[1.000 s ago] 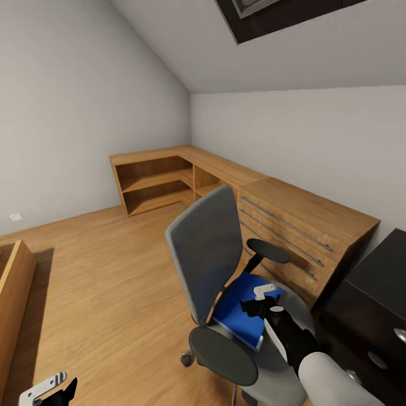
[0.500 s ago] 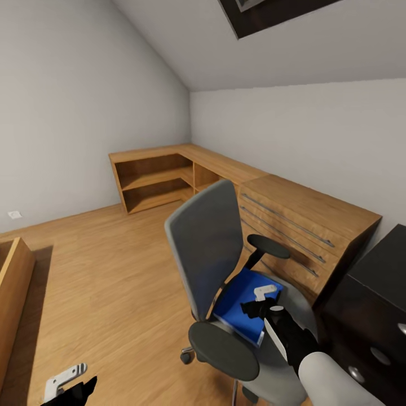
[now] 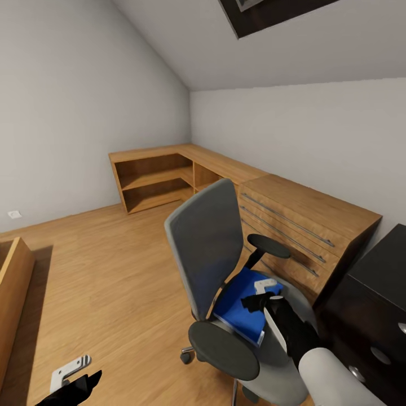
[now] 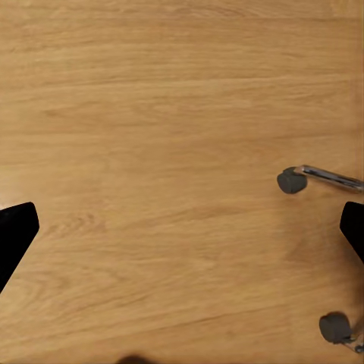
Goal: In the bedroom, organize the workspace by keeping the computer under the desk, ensuring the monitor is on the desk, placing the keyboard on the desk next to the monitor, placing the mouse on the desk next to the keyboard, moving the folder from the swivel chair onto the desk next to the mouse, stacking the notebook on top of the folder with the pen on top of the notebook, and positioning the swivel chair next to the desk.
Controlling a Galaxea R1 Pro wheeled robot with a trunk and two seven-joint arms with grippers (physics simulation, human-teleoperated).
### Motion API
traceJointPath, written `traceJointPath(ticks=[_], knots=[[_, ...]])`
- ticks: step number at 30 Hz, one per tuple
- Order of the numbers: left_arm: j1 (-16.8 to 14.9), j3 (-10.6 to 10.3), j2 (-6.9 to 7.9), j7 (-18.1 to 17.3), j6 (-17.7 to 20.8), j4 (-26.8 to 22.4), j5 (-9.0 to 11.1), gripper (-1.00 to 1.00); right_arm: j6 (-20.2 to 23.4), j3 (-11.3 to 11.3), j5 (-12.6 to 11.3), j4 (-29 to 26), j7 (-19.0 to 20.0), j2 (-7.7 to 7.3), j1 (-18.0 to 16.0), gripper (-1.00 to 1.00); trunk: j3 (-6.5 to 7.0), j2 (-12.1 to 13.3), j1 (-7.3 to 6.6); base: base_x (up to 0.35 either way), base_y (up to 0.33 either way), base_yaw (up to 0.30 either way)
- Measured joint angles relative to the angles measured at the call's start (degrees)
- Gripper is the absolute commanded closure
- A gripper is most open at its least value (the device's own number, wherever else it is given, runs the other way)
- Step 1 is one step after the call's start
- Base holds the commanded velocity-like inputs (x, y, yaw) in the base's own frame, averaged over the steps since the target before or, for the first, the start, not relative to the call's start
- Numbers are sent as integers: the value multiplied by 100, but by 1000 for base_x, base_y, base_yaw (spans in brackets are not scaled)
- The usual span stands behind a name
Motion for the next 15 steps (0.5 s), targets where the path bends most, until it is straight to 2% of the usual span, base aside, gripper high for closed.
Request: traceJointPath(ticks=[10, 15], knots=[[-2, 24, 2, -3, 1, -1, 10, -100, 223, 20, -2, -129, 1, 10, 7, -100, -1, 0, 0, 0, 0, 2], [-2, 31, 0, 3, 2, 3, 8, -100, 235, 26, 4, -127, 8, 15, 13, -100, -15, 0, 0, 0, 0, 83]])
